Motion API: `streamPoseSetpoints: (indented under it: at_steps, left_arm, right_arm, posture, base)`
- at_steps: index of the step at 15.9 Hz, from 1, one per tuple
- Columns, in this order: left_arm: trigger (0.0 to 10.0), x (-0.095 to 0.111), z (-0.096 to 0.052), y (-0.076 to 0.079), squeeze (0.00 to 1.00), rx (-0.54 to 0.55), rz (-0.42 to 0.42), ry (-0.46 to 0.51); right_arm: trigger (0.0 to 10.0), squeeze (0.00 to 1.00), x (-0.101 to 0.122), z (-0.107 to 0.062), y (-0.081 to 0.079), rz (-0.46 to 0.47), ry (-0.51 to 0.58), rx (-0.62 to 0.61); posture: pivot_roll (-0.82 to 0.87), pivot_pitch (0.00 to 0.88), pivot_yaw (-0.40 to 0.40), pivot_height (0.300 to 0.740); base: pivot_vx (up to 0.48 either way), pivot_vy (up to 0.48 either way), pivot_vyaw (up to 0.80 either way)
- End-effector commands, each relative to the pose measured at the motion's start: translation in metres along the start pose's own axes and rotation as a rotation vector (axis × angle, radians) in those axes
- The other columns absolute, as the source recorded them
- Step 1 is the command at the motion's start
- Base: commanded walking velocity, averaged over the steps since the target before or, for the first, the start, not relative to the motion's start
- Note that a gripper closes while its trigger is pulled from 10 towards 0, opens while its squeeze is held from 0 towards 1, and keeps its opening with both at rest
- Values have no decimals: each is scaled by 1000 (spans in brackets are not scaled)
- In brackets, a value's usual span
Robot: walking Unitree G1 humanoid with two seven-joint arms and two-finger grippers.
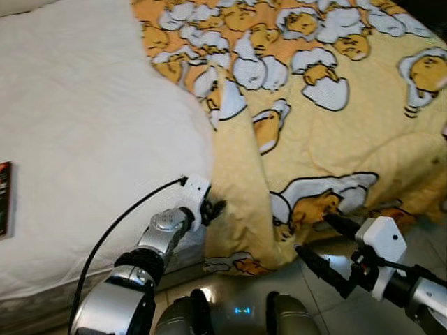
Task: Clean up the room
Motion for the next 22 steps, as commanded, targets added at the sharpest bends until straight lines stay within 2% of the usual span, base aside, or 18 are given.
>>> streamPoseSetpoints:
  at_steps: [1,2,4,5,7,12,22]
  left_arm:
    - [10000,-6,-2,-8,0,48,1,-16]
    - [10000,-6,-2,-11,0,76,-22,-15]
    - [10000,-4,-1,-6,0,39,-89,12]
    - [0,-2,1,6,0,-35,-121,29]
    - [0,-2,2,12,0,-66,-123,31]
    - [0,1,1,11,0,-82,-157,59]
    - [0,3,0,8,0,-108,-157,59]
  right_arm:
    - [10000,0,3,-3,-3,3,-2,7]
    - [10000,0,2,-5,-4,9,-8,6]
    - [10000,0,0,-8,-8,19,-13,3]
    - [10000,0,0,-9,-10,23,-16,4]
    - [10000,0,1,-8,-11,27,-13,8]
    - [10000,0,7,-3,-8,18,12,16]
    - [10000,0,10,1,-4,3,23,9]
  posture:
    - [-417,301,97,740]
    - [-419,308,94,740]
    - [-421,308,87,740]
    - [-418,305,83,740]
    - [-415,300,81,740]
    - [-405,291,73,740]
    - [-394,283,80,740]
  base:
    - [0,0,0]
    - [0,0,0]
    - [0,0,0]
    - [0,0,0]
    - [0,0,0]
    - [0,0,0]
    - [0,0,0]
Point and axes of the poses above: a point about 5 cm out from each wrist's last joint towards the gripper, its own z axis pointing out of the wrist towards the gripper, its own x axis along the axis of the wrist's last joint, y = z × x, the point moved 4 cm from there along z, pointing out of the wrist towards the gripper, and after that the axes turned 1 degree about -z, right-handed, at the moved point
